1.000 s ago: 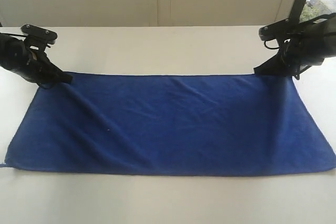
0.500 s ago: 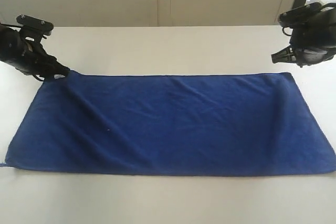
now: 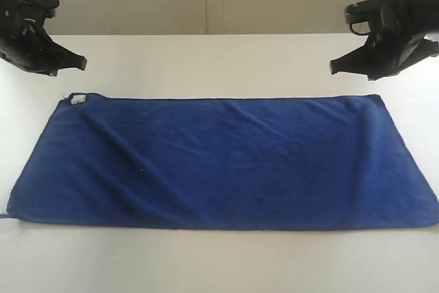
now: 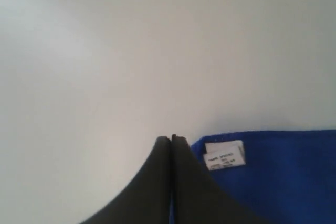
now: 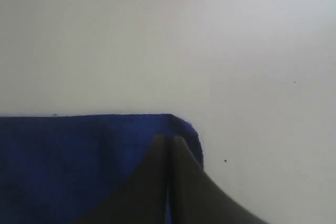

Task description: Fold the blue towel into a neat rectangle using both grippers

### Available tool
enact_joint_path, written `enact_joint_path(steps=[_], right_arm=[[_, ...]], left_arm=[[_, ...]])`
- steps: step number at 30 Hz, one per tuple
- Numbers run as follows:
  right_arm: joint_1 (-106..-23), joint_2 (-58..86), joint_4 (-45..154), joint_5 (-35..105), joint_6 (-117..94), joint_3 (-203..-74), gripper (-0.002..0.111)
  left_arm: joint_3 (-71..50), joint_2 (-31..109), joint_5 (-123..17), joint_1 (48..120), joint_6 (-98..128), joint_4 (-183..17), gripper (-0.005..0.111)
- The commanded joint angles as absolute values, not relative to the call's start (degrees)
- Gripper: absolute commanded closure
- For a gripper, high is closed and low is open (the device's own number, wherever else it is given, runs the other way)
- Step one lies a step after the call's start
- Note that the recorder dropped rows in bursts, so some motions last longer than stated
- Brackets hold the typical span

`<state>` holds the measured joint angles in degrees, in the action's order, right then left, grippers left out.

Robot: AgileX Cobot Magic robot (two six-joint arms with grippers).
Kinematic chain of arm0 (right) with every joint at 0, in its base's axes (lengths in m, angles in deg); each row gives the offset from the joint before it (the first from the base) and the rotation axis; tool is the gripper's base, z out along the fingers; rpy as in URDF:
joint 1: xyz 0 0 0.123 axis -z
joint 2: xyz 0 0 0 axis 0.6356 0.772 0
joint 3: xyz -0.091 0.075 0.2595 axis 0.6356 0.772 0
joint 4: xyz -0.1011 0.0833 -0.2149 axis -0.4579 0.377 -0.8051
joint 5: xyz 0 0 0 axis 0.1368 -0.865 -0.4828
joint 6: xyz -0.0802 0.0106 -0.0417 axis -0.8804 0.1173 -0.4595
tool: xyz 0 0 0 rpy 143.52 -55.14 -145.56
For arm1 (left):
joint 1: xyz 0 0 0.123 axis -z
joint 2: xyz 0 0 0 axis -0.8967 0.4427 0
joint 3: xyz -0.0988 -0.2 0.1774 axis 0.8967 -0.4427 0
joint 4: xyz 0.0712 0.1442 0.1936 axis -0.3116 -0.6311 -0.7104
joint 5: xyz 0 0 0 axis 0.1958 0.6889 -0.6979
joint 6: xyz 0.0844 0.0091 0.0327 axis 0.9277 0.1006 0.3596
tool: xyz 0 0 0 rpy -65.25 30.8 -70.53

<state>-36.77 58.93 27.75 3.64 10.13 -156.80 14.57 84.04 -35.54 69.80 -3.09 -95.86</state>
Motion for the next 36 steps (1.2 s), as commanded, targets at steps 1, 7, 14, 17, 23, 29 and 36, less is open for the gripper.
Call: enact_joint_path(steps=[1, 7, 14, 17, 23, 29, 36], right_arm=[[-35.1, 61.12, 35.64, 0.37, 3.63, -159.69, 0.108], [-33.07, 64.51, 38.21, 0.61, 2.11, -161.03, 0.108], [-32.21, 67.56, 37.73, 4.29, 0.12, -161.03, 0.108], [-31.99, 68.72, 37.37, 4.67, 0.12, -161.03, 0.108], [-31.99, 69.24, 33.13, 2.95, 1.39, -161.03, 0.108], [-31.99, 69.24, 33.15, 3.03, 2.71, -161.03, 0.108], [-31.99, 69.24, 33.15, 3.3, 2.8, -161.03, 0.108]], left_arm=[[15.87, 85.79, -29.32, 69.58, 8.78, -80.98, 0.107], [15.87, 90.06, -27.28, 69.58, 19.27, -69.84, 0.107], [15.87, 92.91, -27.66, 69.58, 19.27, -69.73, 0.107], [15.87, 92.86, -27.56, 69.58, 20.22, -69.73, 0.107], [15.87, 92.86, -26.23, 69.58, 20.54, -71.86, 0.107], [15.87, 92.86, -24.86, 69.58, 20.54, -72.14, 0.107], [15.87, 92.86, -23.39, 69.58, 19.52, -74.7, 0.107]])
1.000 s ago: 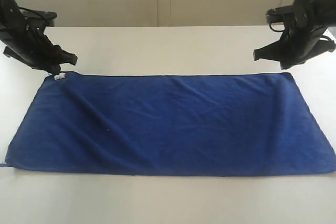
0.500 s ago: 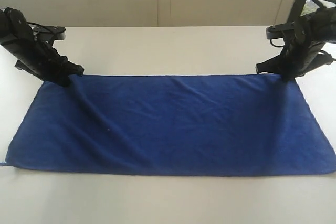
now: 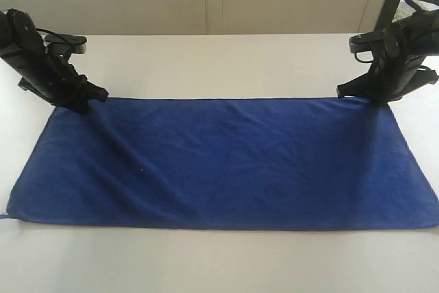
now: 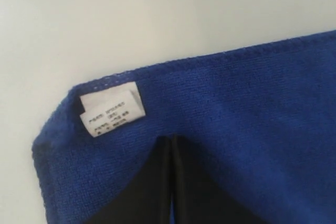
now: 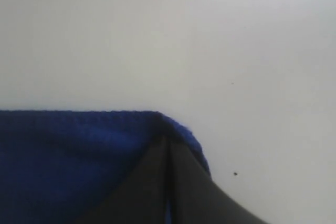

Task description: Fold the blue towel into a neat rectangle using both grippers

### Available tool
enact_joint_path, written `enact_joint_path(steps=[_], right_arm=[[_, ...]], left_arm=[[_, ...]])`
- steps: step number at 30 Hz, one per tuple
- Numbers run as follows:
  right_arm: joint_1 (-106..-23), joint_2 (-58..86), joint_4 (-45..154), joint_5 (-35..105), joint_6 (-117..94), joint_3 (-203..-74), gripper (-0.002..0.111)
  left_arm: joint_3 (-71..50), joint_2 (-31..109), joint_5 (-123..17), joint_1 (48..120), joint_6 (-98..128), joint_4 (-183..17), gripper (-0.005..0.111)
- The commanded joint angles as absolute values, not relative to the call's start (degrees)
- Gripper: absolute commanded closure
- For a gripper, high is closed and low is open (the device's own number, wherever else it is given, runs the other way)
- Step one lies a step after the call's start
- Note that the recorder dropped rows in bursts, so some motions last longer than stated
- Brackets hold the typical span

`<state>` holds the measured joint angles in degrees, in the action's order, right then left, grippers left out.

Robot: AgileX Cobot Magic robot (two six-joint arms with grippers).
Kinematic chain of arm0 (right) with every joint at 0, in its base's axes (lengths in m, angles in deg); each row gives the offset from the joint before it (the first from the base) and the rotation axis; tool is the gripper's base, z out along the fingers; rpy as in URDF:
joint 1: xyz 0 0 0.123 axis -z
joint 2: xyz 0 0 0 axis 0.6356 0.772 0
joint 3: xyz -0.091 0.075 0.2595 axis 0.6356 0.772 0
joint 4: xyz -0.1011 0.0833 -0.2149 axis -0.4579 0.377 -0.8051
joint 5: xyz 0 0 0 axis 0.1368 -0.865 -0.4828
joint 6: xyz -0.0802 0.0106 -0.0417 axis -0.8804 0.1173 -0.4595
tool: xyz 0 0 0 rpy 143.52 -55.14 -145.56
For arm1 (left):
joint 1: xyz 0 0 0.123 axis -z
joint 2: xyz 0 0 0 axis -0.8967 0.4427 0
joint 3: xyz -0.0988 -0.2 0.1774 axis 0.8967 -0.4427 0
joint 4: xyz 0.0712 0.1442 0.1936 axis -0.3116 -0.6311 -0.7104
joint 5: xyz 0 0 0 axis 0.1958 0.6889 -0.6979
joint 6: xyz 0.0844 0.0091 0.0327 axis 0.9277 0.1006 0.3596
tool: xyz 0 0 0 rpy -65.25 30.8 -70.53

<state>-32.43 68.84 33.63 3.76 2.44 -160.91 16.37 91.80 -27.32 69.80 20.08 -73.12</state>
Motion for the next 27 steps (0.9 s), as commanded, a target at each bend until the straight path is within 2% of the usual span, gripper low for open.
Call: enact_joint_path(steps=[1, 16, 27], right_arm=[[-31.99, 69.24, 33.15, 3.3, 2.8, -161.03, 0.108], [-31.99, 68.92, 33.15, 5.56, 2.8, -161.03, 0.108], [-31.99, 66.99, 33.41, 5.83, 2.8, -161.03, 0.108]], left_arm=[[15.87, 92.73, -23.26, 69.58, 19.37, -74.69, 0.107], [19.3, 91.59, -18.29, 69.58, 19.24, -76.64, 0.107], [19.73, 90.05, -25.29, 69.58, 19.24, -76.64, 0.107]])
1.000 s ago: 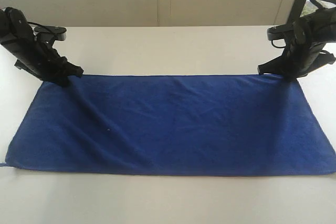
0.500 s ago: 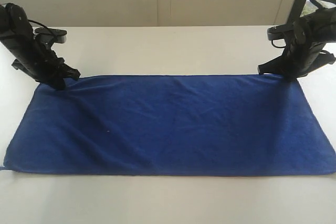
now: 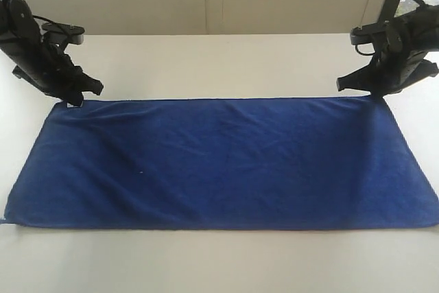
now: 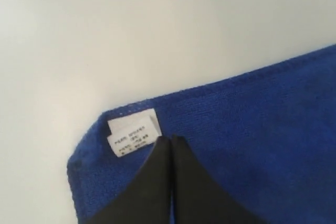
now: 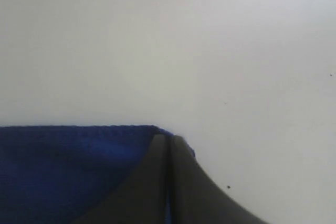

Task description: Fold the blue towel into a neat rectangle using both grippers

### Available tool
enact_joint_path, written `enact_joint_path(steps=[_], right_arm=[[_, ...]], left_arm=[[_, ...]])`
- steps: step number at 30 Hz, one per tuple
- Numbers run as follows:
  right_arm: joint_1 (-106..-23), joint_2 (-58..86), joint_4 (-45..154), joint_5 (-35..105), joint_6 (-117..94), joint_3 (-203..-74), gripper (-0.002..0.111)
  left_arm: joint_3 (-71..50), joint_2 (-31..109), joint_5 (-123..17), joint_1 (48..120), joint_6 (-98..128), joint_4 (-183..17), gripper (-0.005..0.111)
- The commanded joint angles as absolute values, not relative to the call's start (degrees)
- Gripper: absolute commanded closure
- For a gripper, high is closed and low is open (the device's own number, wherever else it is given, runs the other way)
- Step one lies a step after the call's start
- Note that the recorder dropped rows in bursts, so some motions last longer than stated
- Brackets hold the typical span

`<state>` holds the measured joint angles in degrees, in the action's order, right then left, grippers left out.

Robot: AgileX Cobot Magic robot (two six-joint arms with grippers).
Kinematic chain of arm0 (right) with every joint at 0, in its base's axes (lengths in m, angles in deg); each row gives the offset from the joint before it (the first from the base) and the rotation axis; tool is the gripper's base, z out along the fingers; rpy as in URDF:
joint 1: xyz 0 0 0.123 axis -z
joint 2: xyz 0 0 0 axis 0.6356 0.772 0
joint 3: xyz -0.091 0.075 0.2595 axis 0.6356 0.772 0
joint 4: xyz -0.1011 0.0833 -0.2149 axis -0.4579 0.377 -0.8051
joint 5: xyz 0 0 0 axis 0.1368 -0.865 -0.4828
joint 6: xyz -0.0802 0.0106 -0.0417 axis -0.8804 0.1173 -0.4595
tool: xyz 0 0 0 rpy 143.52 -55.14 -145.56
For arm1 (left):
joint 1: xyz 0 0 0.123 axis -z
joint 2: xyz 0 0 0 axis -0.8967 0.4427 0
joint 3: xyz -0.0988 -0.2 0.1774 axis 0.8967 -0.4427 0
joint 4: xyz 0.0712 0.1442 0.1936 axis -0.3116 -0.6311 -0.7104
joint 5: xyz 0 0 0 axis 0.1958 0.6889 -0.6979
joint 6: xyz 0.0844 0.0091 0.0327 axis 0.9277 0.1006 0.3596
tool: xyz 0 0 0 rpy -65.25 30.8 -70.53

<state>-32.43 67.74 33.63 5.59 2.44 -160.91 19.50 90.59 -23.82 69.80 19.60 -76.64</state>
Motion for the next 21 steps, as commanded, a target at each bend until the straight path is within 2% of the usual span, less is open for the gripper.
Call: enact_joint_path(steps=[1, 21], right_arm=[[-31.99, 66.99, 33.51, 5.83, 2.8, -161.03, 0.108], [-31.99, 67.66, 33.09, 5.99, 2.8, -160.83, 0.108]], left_arm=[[19.73, 90.05, -25.84, 69.58, 19.24, -76.64, 0.107], [19.82, 92.89, -28.65, 69.58, 19.24, -77.26, 0.107]])
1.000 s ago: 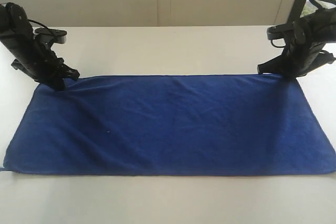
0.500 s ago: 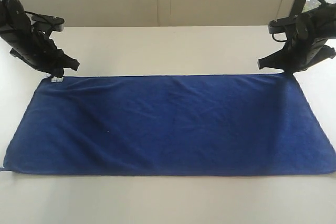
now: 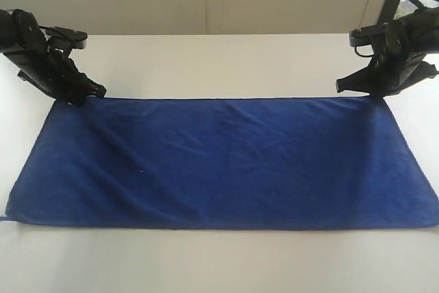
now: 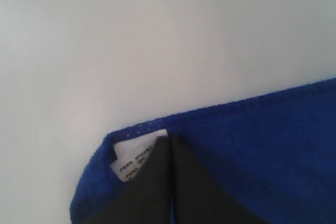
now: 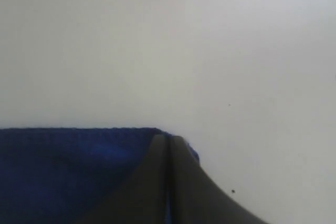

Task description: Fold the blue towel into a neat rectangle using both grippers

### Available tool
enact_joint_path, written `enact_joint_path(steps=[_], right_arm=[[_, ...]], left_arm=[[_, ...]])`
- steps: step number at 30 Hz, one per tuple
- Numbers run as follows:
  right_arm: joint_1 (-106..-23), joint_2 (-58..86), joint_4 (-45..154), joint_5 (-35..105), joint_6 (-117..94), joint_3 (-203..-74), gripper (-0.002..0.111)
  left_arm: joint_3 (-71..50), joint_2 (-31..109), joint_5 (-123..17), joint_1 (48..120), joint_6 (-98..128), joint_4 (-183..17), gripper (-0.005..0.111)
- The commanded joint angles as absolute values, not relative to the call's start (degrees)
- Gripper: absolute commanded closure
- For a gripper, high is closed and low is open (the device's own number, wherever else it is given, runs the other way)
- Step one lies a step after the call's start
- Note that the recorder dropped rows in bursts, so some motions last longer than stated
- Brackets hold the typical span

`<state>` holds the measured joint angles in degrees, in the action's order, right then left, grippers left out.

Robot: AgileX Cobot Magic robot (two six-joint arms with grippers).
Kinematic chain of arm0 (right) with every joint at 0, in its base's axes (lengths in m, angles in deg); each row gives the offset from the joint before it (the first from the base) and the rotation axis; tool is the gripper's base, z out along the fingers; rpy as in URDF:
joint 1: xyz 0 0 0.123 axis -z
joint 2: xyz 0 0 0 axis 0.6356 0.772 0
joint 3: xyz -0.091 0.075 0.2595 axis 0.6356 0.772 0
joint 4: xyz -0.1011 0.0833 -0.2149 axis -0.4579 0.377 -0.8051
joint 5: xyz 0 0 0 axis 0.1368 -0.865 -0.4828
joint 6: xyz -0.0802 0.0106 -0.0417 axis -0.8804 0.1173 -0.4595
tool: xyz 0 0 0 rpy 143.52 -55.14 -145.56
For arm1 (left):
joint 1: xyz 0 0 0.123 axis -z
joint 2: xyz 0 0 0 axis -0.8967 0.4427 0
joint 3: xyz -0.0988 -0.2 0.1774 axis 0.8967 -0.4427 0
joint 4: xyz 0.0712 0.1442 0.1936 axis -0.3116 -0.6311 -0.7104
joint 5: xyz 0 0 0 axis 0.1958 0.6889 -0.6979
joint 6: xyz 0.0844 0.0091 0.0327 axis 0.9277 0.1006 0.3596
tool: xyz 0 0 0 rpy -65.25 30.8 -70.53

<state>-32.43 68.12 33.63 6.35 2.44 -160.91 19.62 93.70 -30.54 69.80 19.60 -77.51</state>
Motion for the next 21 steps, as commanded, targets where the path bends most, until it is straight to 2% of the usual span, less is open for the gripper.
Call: enact_joint_path(steps=[1, 7, 14, 21], right_arm=[[-31.99, 67.3, 33.09, 5.71, 2.8, -160.83, 0.108], [-32.11, 62.2, 33.42, 3.2, 2.66, -160.83, 0.108], [-33.72, 60.96, 39.52, -4.03, -2.02, -160.83, 0.108], [-34.21, 60.96, 39.77, -7.85, -2.73, -160.41, 0.108]], left_arm=[[19.82, 92.48, -28.43, 69.58, 19.24, -77.26, 0.107], [19.82, 85.79, -23.45, 69.58, 19.24, -77.26, 0.107], [17.85, 82.24, 3.69, 70.52, 20.14, -76.78, 0.107], [4.03, 75.18, 0.74, 73.72, 20.61, -77.07, 0.107]])
